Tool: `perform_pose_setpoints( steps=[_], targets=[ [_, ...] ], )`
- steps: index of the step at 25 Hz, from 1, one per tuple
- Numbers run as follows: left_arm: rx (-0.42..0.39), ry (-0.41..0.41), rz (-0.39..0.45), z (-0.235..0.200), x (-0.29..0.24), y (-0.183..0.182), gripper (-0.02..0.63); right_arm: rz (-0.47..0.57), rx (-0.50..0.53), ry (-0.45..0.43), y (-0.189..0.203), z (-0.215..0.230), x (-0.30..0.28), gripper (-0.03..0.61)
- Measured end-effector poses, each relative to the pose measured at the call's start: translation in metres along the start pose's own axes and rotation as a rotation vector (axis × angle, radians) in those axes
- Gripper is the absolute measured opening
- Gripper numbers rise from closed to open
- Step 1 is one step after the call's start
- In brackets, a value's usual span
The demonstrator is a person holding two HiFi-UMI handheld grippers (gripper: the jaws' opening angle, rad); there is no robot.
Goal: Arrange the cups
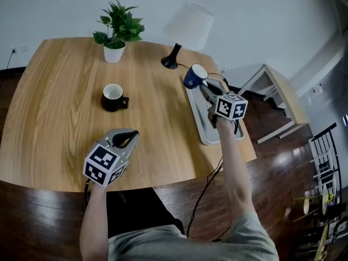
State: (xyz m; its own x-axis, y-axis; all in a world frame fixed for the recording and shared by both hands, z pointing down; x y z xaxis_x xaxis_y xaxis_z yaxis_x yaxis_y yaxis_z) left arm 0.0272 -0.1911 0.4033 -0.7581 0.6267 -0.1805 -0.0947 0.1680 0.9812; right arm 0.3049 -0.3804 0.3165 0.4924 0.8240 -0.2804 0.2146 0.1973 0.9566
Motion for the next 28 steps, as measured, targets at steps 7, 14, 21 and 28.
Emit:
perform_pose_setpoints(
  steps=[7,14,21,28],
  targets=[
    [0.001,-0.001,0.000,0.000,0.000,0.001,0.009,-0.124,-0.031,0.106,0.042,0.081,-0.004,0.087],
    [0.002,0.002,0.000,0.001,-0.003,0.000,0.009,-0.138,-0.053,0.101,0.060,0.108,-0.025,0.086],
    [0.000,0.001,-0.002,0.001,-0.004,-0.004,0.009,-0.124,-0.055,0.232,0.046,0.103,0.006,0.169],
    [-0.003,-0.004,-0.006,-0.001,-0.002,-0.001,0.009,0.106,0.017,-0.204,0.001,-0.091,0.026,0.117]
  ],
)
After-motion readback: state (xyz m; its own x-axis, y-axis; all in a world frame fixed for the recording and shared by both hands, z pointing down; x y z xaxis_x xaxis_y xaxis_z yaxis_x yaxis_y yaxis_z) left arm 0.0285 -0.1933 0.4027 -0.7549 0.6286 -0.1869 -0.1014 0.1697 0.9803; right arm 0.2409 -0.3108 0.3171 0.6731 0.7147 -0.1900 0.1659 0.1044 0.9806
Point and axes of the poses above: the fingertips, and each gripper's own axes: x backward along the fingers, z to its right, y out of its underside, the point moved 3 cm from there along x, backward along the fingers
